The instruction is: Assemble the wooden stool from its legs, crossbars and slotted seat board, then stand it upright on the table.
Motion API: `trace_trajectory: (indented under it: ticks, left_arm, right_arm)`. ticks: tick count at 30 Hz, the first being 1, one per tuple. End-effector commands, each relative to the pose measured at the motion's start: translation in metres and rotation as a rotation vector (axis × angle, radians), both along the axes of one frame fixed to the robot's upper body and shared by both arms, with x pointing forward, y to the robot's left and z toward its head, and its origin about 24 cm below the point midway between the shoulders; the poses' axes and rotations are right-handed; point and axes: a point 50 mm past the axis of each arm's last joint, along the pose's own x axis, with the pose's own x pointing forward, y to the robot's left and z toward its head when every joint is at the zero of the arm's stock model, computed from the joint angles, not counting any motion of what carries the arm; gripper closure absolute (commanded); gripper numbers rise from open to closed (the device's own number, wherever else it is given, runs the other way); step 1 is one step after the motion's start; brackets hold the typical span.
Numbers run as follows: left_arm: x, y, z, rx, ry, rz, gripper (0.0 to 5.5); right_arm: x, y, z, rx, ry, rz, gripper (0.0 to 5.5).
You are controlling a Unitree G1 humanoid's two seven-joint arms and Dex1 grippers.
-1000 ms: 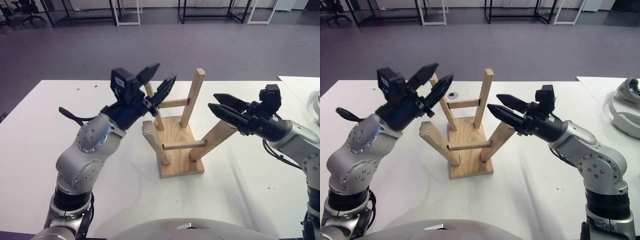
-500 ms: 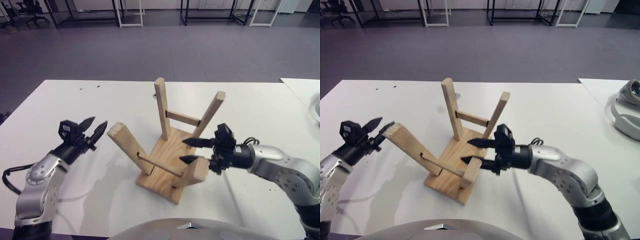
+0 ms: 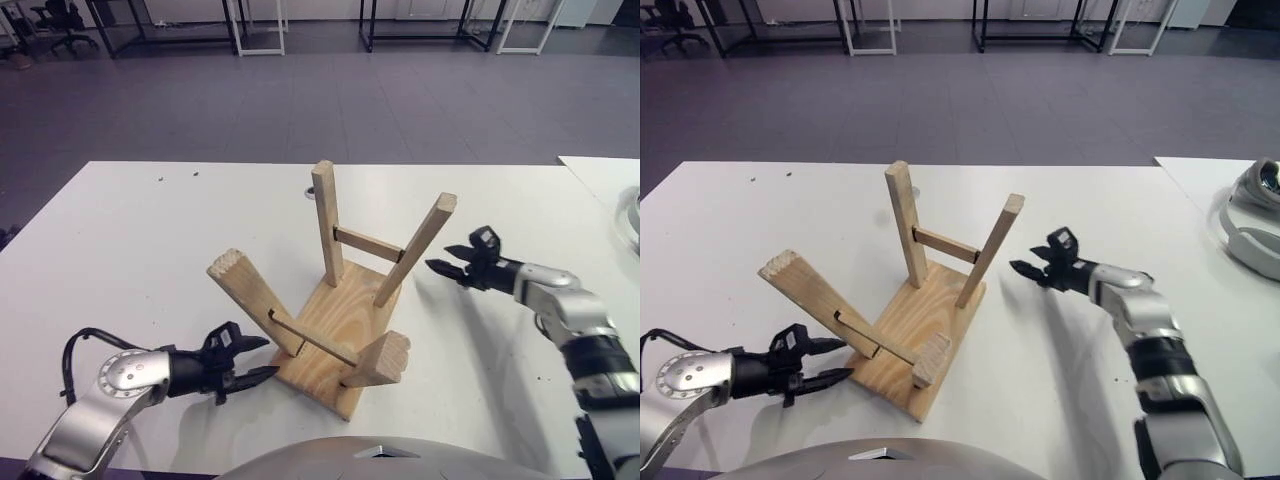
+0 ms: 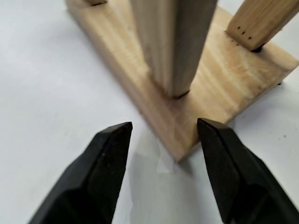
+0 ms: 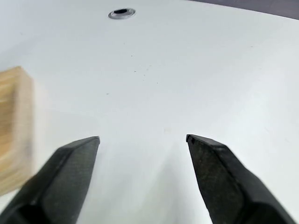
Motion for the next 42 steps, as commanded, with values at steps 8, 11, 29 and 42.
trace_trajectory:
  ticks: [8, 11, 29, 42]
  left_arm:
    - [0.017, 0.043, 0.006, 0.121, -0.009, 0.047, 2.93]
    - [0.007, 0.048, 0.02, 0.062, 0.039, 0.027, 2.93]
    - [0.079, 0.005, -0.024, 0.035, -0.291, 0.717, 2.93]
    - [0.008, -0.015, -0.046, 0.098, -0.158, 0.707, 2.93]
  right_arm:
    - [-0.001, 0.039, -0.041, -0.068, 0.027, 0.276, 2.03]
    - [-0.005, 0.04, -0.045, -0.064, 0.028, 0.284, 2.03]
    - [-0.042, 0.024, -0.009, -0.058, -0.11, 0.121, 2.03]
    - [-0.105, 0.05, -0.025, -0.009, 0.023, -0.061, 2.03]
